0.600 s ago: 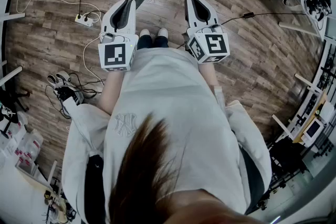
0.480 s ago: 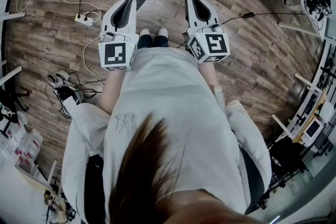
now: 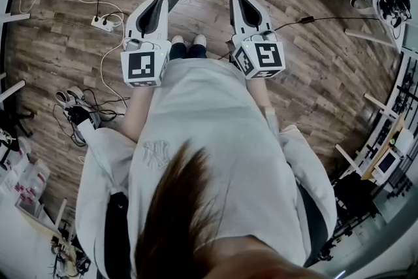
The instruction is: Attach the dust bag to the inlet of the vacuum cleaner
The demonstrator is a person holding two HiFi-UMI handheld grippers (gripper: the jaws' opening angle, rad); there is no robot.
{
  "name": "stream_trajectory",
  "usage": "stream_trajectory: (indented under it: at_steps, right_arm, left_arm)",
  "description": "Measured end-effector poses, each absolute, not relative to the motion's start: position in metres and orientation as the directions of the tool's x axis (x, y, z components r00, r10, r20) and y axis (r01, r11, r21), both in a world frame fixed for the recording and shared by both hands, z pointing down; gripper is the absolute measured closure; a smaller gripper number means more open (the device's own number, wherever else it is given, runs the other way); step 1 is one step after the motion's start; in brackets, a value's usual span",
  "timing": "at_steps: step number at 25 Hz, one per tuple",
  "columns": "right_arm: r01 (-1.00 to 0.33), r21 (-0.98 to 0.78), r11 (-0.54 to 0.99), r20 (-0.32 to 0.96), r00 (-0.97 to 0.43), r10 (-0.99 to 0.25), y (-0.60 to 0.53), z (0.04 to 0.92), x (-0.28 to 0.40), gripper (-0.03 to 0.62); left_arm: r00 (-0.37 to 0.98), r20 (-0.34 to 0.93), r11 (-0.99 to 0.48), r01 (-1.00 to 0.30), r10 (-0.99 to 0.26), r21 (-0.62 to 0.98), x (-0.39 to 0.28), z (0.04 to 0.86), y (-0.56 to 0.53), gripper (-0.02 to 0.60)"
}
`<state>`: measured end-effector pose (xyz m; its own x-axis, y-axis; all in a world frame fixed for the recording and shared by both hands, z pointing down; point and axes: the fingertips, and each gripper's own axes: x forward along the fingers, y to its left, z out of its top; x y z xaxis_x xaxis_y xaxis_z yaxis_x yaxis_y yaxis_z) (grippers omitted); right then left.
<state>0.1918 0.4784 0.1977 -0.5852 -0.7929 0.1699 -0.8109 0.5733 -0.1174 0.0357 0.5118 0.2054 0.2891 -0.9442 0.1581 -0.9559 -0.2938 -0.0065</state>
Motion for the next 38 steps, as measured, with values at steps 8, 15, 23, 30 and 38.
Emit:
stream_trajectory:
  at_steps: [8,15,23,30,38]
  right_arm:
    - [-0.78,-0.123,0.614,0.091,-0.625,-0.775,0.478,0.189,0.214,0.591]
    - [-0.775,-0.141,0.616,0.078,-0.629,-0.773,0.475,0.19,0.217,0.589]
    - [-0.788,-0.165,0.593,0.11,-0.612,-0.783,0.431,0.199,0.205,0.589]
    - [-0.798,-0.197,0.57,0.128,-0.597,-0.792,0.364,0.199,0.167,0.589]
    - [-0.817,-0.18,0.548,0.116,-0.571,-0.813,0.304,0.187,0.126,0.589]
  left_arm:
    - [0.23,0.143,-0.231,-0.973,-0.963,0.006,0.048,0.205,0.514,0.543]
    - [0.216,0.142,-0.217,-0.976,-0.966,0.007,0.046,0.203,0.513,0.543]
    - [0.238,0.166,-0.235,-0.971,-0.957,0.042,0.034,0.21,0.47,0.543]
    - [0.279,0.183,-0.278,-0.96,-0.943,0.033,-0.003,0.209,0.402,0.543]
    - [0.3,0.183,-0.302,-0.953,-0.936,0.019,-0.049,0.205,0.335,0.543]
